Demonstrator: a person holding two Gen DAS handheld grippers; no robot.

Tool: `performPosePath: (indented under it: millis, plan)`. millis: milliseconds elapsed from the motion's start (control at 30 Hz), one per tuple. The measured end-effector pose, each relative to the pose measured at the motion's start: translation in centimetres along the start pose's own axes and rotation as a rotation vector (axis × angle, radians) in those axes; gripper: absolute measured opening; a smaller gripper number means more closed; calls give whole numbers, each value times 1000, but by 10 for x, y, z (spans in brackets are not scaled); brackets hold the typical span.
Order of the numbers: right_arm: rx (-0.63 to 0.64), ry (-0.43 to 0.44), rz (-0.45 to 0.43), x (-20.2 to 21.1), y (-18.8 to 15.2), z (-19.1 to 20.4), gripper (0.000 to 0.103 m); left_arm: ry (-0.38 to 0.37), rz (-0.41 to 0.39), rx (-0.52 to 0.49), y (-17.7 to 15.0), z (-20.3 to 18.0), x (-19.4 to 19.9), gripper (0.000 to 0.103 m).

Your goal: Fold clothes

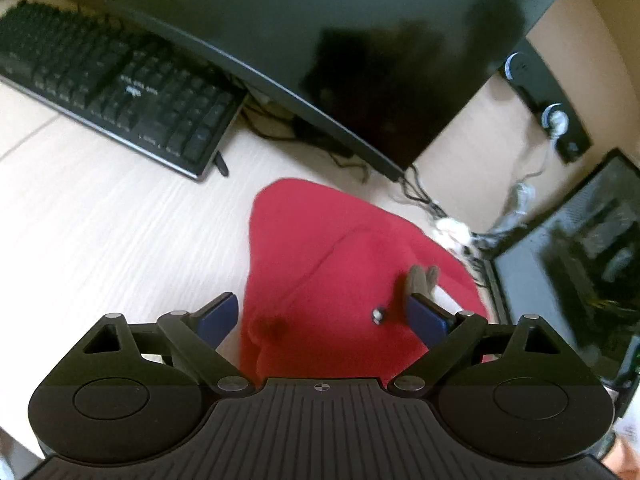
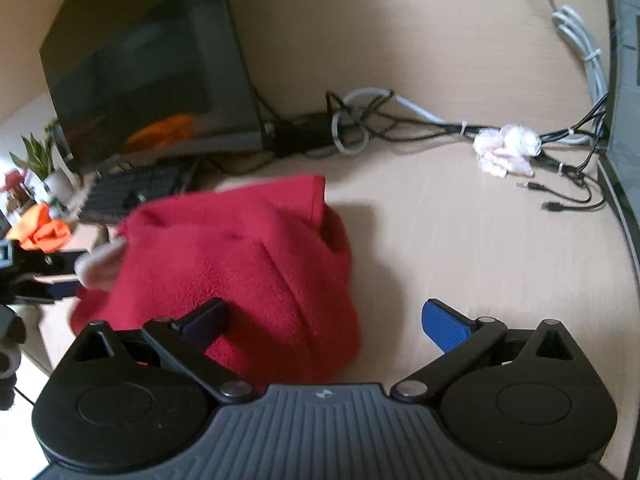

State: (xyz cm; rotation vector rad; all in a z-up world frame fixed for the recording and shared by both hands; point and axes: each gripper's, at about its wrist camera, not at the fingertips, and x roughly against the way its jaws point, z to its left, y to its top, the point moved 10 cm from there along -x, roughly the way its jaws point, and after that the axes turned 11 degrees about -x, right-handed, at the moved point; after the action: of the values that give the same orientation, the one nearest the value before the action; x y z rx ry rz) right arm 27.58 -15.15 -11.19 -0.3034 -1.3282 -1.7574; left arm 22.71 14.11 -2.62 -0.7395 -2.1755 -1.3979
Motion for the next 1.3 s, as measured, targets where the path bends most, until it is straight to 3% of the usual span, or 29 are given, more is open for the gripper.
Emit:
performPosePath:
  millis: [100, 233, 333, 433, 500, 533, 633, 733, 800, 900, 967, 1067, 1133, 1200, 1233, 1267, 1300]
  plan:
    - [64, 16, -63, 21, 0, 15, 103, -56, -14, 0, -6, -9, -3, 87]
    - [465, 87, -186, 66, -21, 77, 102, -94, -23, -43, -15, -13, 9, 83]
    - [741, 114, -146, 68, -65, 120, 88, -67, -32, 30, -16, 5, 11, 75]
    - [902, 53, -128, 44, -95, 132, 71, -73, -25, 83, -17, 12, 2, 71]
    - [912, 3, -150, 34, -92, 130, 62, -91, -8, 65, -20, 3, -5, 67]
    - [884, -22, -170, 32, -85, 127, 53, -91, -4, 53, -20, -1, -8, 67]
    - [769, -49, -204, 36, -57, 114, 44, -64, -27, 24, -15, -7, -7, 63]
    - [719, 25, -193, 53, -44, 113, 25, -73, -65, 15, -8, -16, 1, 46]
    - [753, 139, -191, 73, -53, 130, 25, -75, -87, 9, -6, -23, 13, 40]
    - [856, 212, -157, 80, -82, 149, 25, -45, -89, -24, -17, -25, 36, 40]
    - [811, 252, -58, 63, -101, 148, 27, -19, -81, -56, -28, -22, 52, 39]
    - [771, 264, 13, 49, -115, 144, 35, 46, 29, -34, -67, 5, 46, 38]
    - [748, 303, 37, 62, -109, 141, 40, 55, 75, -12, -82, 15, 41, 38]
    - [675, 333, 29, 83, -89, 135, 67, 44, 92, 5, -88, 20, 39, 42]
    - [615, 338, 16, 92, -75, 129, 88, 26, 80, 10, -84, 20, 41, 43]
    - [543, 339, 0, 101, -59, 121, 101, 1, 55, 13, -75, 20, 45, 51]
    - [459, 340, -9, 107, -43, 110, 103, -25, 25, 15, -65, 19, 50, 58]
